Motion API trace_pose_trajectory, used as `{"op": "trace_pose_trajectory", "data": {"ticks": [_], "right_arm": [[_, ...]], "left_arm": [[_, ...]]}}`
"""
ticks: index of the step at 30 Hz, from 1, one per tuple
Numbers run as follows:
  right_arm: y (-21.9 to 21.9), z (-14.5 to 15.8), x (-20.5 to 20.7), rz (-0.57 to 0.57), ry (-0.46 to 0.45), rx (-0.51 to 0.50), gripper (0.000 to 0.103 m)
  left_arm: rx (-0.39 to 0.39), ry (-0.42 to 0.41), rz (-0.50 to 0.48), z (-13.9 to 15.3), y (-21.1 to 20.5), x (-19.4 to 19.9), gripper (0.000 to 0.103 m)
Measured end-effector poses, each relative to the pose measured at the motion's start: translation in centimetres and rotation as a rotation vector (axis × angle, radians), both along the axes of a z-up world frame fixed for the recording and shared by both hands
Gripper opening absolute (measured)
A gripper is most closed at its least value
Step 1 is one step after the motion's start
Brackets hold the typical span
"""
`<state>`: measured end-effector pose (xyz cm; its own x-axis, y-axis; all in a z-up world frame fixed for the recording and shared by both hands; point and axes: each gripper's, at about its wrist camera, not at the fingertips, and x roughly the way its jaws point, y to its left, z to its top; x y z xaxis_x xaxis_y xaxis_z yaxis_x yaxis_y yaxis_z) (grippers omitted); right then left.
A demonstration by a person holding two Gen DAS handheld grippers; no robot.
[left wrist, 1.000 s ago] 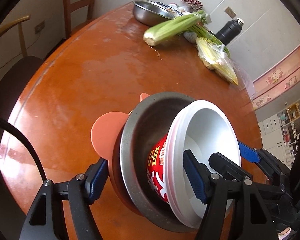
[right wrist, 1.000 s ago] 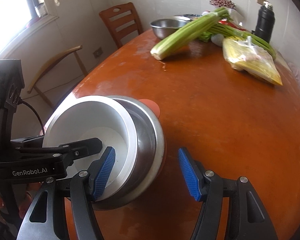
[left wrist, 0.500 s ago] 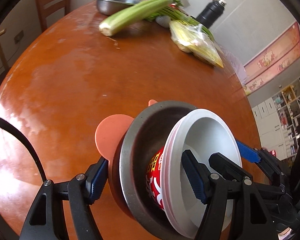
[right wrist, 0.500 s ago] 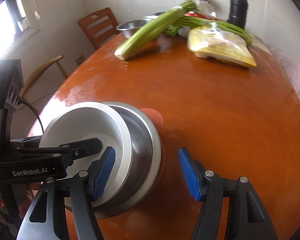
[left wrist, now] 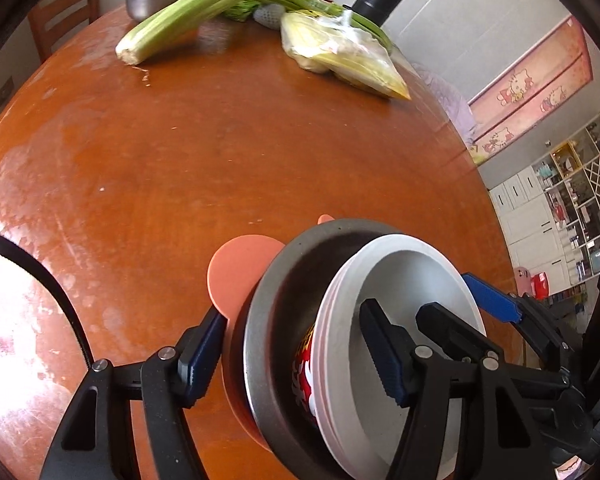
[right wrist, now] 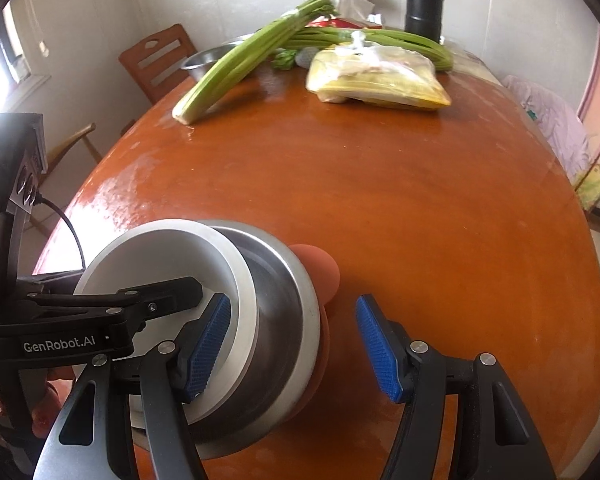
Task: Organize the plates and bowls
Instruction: 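Lower the steel bowl stack onto the steel pan on the orange plate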
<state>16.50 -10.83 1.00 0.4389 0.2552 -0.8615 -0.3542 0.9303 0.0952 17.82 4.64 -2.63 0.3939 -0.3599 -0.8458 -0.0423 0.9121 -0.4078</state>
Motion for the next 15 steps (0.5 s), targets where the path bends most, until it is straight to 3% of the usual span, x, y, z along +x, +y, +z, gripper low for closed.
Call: {"op": "trace_pose_trajectory", "data": {"ticks": [7,15], "right_arm": [[-0.9,0.1,-0.5,-0.009,-0.006,-0.002,0.067],[-1.8,0.3,-1.1,-0.023,-0.019,-0.015,0.067]], "left_arm": [[0.051,-0.017,-0.012,0.4,-1.3,-0.1,0.066],[0.049,-0.021,-0.023,0.6,-2.2,-0.3,0.066]]}}
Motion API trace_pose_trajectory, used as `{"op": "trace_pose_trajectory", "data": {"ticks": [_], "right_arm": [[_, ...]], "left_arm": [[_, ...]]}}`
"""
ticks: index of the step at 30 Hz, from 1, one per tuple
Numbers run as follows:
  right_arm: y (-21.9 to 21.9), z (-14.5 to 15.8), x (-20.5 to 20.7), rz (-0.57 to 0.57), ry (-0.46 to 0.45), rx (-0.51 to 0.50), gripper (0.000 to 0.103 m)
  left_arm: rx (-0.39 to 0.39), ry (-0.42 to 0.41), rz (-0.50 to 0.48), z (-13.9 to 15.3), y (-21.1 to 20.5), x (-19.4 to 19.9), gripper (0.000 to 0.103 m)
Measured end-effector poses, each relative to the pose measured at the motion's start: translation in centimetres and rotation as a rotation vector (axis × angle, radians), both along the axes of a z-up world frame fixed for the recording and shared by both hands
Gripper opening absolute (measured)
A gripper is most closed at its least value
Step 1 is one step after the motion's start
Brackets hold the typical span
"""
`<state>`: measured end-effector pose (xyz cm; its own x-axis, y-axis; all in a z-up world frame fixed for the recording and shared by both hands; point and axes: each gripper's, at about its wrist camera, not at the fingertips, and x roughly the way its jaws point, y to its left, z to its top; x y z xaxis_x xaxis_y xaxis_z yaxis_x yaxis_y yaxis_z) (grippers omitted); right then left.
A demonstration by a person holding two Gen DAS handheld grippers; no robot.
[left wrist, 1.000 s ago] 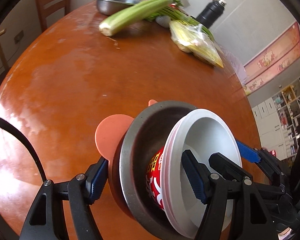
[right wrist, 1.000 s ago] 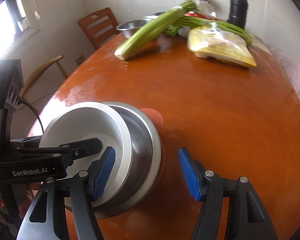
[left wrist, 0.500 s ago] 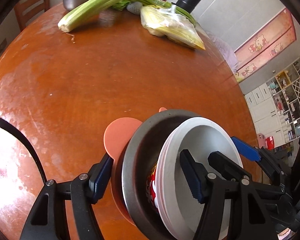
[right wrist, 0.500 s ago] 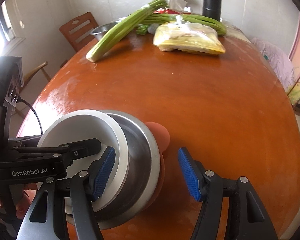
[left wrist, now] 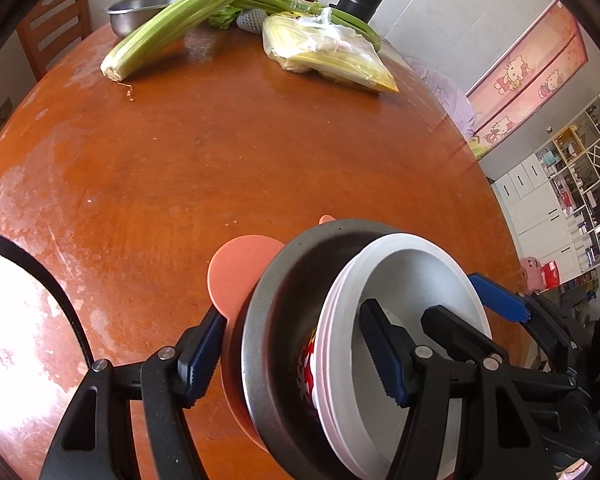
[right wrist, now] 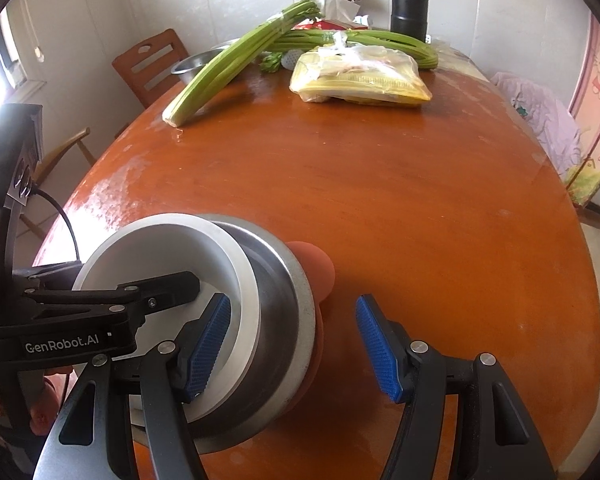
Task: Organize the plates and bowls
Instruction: 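Lower the steel bowl stack onto the steel pan on the orange plate, then open the left tool and release the steel bowl rim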
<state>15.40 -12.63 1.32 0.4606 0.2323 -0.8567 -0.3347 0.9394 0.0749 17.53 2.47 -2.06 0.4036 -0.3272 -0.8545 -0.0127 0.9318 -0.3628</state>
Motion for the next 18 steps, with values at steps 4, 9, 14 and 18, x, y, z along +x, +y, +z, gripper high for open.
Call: {"op": "trace_pose_trajectory", "data": {"ticks": [4,9,14,18], "right_arm": [[-0.7,0.0,-0.3,-0.013,-0.003,-0.003,0.067],[-1.2,0.2,-0.7,-0.023,-0.005,-0.006,0.067],[-1.0,0.3,-0.8,-0.022,-0.01,-0.007,0.067],[-0.7,0.3,-0.9,-0.018,-0.01,-0.011,0.067]], "left_arm": [[-0.006,-0.004,-0.012,-0.1,-0.7,0.1,0.066],[-0.002,-0.011,-0.024,0.0,-1.4,0.2,0.066],[0.003,-0.015,-0.02,0.0,-1.3,0.2,0.067],[0.002,-0.027,-0.016,0.3,-0.9,0.1,0.067]]}}
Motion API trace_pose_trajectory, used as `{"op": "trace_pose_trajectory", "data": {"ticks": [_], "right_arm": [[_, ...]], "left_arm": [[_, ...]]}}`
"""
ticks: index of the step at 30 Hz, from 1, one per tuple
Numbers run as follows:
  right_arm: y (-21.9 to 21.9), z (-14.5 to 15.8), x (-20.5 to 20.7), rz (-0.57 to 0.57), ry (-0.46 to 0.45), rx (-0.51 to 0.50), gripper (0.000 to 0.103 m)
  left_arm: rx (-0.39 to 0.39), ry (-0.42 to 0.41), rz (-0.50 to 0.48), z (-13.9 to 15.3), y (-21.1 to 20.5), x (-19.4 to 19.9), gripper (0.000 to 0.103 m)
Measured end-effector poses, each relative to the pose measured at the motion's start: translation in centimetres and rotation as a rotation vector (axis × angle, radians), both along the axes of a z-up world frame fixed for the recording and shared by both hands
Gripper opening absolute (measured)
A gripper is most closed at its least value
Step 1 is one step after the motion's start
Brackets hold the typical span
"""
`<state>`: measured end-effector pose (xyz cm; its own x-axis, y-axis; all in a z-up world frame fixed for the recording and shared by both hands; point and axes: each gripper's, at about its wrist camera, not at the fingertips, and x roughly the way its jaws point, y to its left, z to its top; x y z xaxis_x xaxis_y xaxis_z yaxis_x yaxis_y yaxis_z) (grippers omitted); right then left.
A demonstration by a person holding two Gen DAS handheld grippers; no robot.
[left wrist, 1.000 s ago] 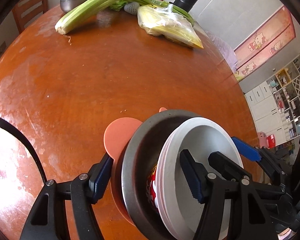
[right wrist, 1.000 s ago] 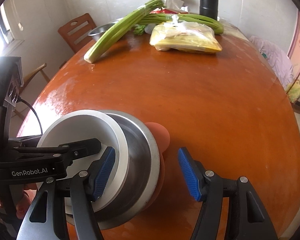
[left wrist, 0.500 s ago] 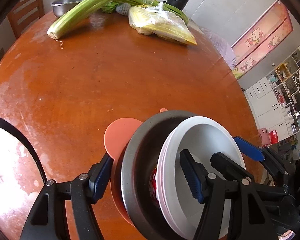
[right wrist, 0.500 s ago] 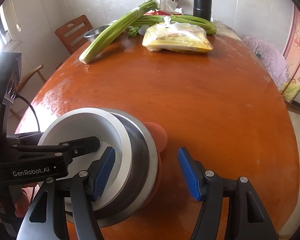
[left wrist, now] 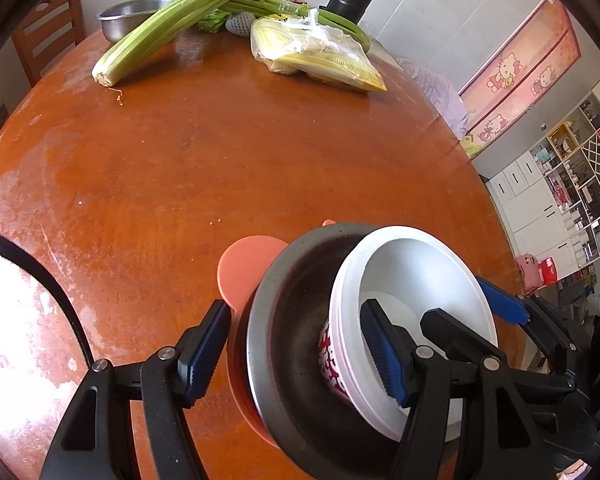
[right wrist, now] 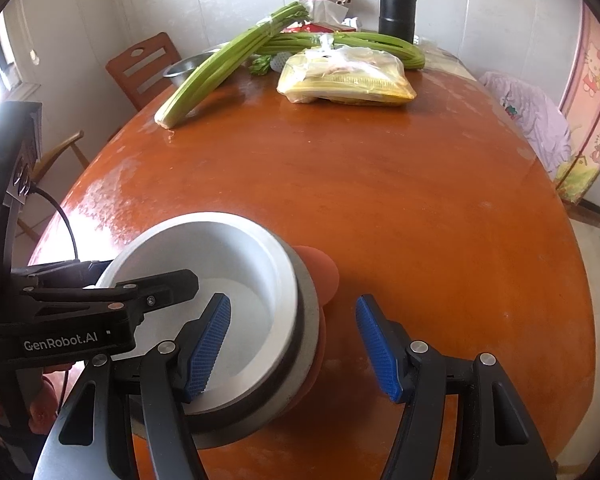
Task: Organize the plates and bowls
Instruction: 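Open the left tool and release the steel bowl rim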
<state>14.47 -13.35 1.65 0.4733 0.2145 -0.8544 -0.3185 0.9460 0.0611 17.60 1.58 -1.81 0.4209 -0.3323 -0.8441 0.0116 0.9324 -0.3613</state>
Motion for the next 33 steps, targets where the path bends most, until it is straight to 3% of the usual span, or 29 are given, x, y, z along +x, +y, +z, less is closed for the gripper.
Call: {"op": "trace_pose_trajectory", "data": {"ticks": [33], "right_arm": [[2.6,0.4,-1.0,0.027,-0.021,-0.043,0.067]], "left_arm": [[0.058,-0.083,0.017,2.6,1.6,-2.4,0.067]]}}
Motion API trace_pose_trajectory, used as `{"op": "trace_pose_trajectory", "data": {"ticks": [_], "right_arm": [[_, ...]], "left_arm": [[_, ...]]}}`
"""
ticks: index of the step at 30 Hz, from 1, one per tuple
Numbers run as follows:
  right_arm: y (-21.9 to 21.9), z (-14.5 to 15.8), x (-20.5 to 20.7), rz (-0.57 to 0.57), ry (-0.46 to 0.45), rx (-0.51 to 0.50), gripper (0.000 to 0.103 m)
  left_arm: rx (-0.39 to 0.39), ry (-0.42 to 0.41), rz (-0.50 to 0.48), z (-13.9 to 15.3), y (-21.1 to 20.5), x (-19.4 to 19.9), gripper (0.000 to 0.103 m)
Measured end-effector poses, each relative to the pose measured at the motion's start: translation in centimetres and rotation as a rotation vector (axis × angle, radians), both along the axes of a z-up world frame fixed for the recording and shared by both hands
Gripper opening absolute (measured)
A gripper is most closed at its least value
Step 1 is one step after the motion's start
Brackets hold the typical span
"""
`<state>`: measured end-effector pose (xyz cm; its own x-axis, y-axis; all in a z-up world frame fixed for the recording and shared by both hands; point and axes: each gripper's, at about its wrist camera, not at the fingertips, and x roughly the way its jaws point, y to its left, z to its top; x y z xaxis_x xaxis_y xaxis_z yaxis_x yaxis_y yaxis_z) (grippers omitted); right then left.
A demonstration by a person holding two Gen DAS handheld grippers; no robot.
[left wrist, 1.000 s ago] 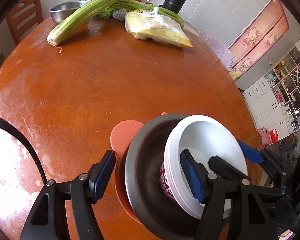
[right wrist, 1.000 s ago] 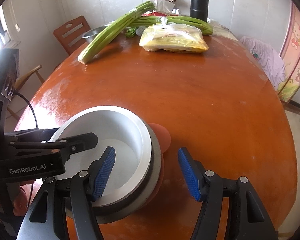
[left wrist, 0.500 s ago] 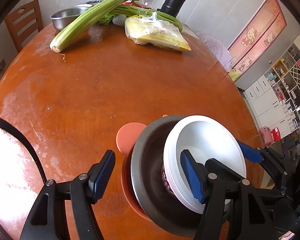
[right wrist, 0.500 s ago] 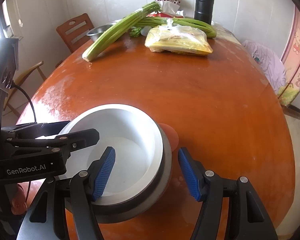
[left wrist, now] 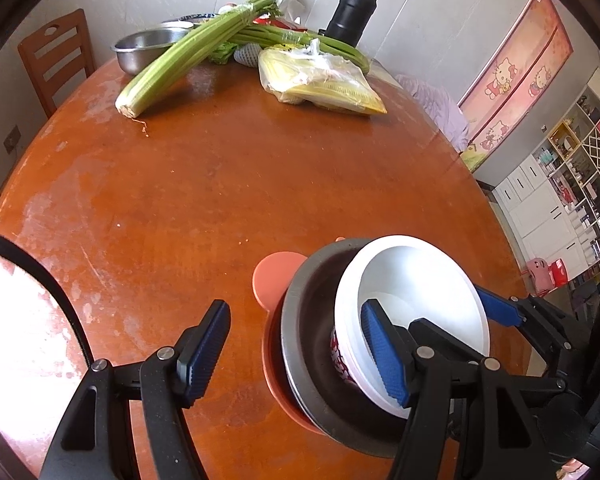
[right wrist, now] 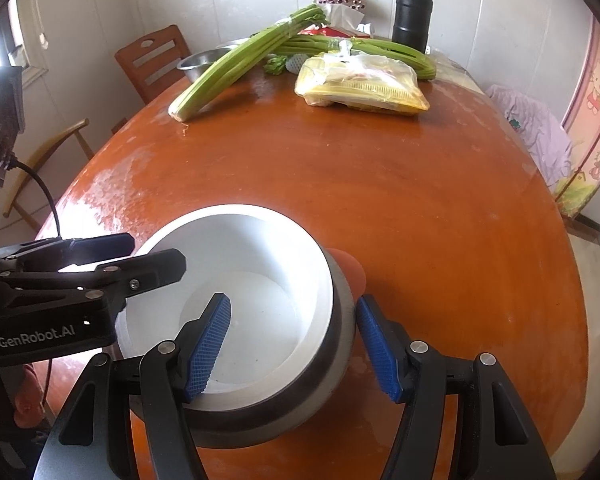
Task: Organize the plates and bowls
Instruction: 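Open the left tool and release the steel bowl rim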
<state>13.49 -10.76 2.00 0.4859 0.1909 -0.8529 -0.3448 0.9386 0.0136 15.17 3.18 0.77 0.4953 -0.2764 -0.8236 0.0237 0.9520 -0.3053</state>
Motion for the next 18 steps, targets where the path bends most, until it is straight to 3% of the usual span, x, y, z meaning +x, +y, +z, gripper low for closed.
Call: {"op": "trace_pose_trajectory", "data": {"ticks": [18], "right_arm": [[-0.2,0.6,-0.4,0.002,-0.025,0.013,0.067]], "left_arm": [[0.029,-0.062,0.015,2.2,0.2,-2.1,0.068]]}}
